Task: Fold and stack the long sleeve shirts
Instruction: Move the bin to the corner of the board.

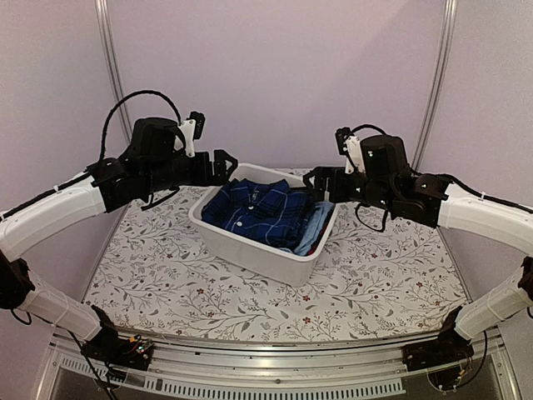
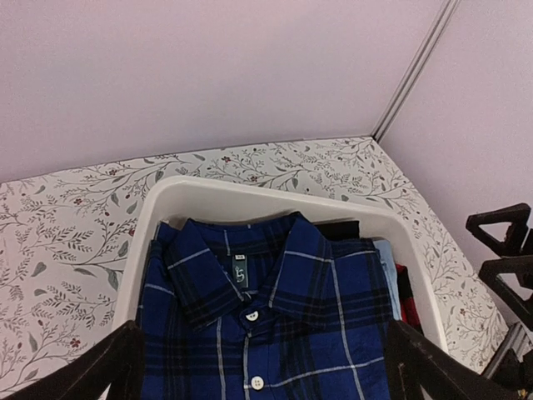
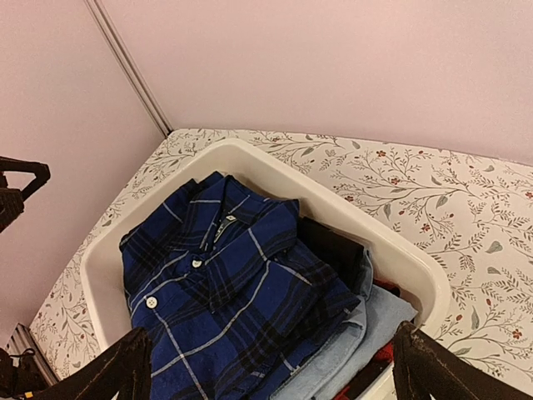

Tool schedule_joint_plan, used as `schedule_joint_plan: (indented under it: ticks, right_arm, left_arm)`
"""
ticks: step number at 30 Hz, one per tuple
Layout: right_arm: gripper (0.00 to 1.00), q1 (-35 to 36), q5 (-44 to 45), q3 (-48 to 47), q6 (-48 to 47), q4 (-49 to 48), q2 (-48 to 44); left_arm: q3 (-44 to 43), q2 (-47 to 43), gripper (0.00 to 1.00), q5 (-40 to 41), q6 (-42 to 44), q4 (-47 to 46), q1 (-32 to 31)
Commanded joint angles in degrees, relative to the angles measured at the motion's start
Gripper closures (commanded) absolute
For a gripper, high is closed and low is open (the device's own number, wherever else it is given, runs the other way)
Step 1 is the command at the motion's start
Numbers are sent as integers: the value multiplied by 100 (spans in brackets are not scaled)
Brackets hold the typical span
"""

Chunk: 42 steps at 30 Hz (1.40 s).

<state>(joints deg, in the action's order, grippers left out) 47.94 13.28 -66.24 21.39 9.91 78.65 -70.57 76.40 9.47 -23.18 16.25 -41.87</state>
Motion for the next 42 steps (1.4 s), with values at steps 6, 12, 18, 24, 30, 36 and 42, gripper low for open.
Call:
schedule_joint_plan:
  ticks: [6,12,18,24,30,36,42]
  right_arm:
    - [1,13,-13,85,-10,235,-79]
    - [1,12,-121,106,67,358,-16]
    - [1,13,-827,-258,163,679,531]
    - [1,41,-1580,-541,351,776,1157]
    - [1,265,-1420,-1099,380,1165,1697]
    - [1,263,-313,-975,483,1471,1298]
    - [1,7,231,-605,682,1955,461]
  left_arm:
    - [-67,-130,0,58,36,210,27]
    - [-28,-93,0,0,35,270,36]
    - [-42,-55,0,30,-141,508,232]
    - [75,-152,0,130,-292,877,497]
    - [231,-268,0,-117,-331,943,789]
    - [220,-173,0,-693,-210,826,794]
    - [257,-152,0,-825,-209,795,793]
